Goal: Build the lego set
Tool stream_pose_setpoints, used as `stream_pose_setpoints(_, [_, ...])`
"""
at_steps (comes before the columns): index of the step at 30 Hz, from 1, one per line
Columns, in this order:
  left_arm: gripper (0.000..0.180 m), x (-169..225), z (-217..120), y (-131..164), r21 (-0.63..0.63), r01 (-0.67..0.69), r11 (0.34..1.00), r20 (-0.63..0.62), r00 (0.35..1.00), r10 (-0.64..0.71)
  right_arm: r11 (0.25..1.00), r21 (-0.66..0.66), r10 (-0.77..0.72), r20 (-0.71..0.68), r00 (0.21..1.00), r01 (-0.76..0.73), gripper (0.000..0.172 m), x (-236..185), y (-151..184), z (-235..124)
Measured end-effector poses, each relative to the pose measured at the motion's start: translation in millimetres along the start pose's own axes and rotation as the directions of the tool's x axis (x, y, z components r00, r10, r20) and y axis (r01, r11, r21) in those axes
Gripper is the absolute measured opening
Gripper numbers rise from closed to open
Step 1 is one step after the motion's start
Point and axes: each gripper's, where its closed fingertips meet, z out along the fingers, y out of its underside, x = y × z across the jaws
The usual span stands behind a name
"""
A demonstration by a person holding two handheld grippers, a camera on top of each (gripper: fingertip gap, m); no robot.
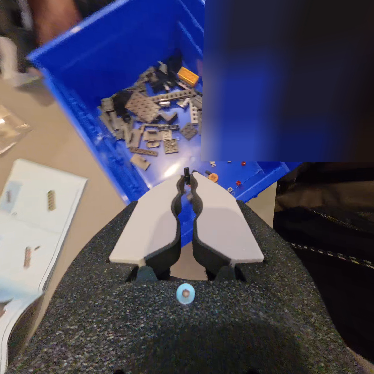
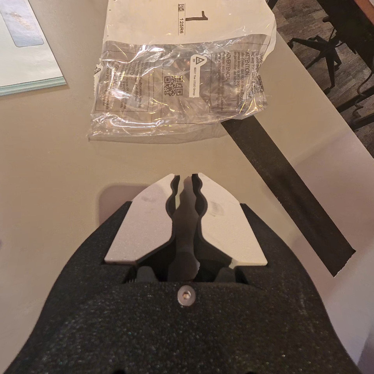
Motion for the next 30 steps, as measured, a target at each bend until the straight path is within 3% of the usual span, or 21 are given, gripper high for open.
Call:
stream_pose_setpoints(3, [0.005,-23,-34,16,0.067,0.083,0.994,0.067,0.994,-0.087,1.0,0.0,0.001,0.0,1.0,-0.001,0.014,0,0,0])
stream_pose_setpoints(6, [0.005,-48,-48,49,0.089,0.168,0.982,0.142,0.974,-0.179,1.0,0.001,-0.002,-0.007,1.0,0.002,0.015,1,0,0])
stream_pose_setpoints(12, [0.005,-74,-17,145,-0.014,0.331,0.944,0.225,0.921,-0.319,1.0,0.006,-0.013,-0.034,0.999,0.013,0.017,2,0,-2])
stream_pose_setpoints(15, [0.005,-70,1,173,-0.052,0.349,0.936,0.218,0.918,-0.331,1.0,0.009,-0.023,-0.045,0.999,0.023,0.017,2,0,-2])
stream_pose_setpoints(21, [0.005,-66,13,193,-0.081,0.327,0.941,0.202,0.93,-0.306,0.999,0.022,-0.039,-0.011,0.999,0.039,0.02,-3,-1,-3])
stream_pose_setpoints(30, [0.021,-74,3,181,0.1,0.364,0.926,0.156,0.913,-0.376,0.999,0.039,0.033,0.018,0.999,-0.034,0.03,2,-1,-6])
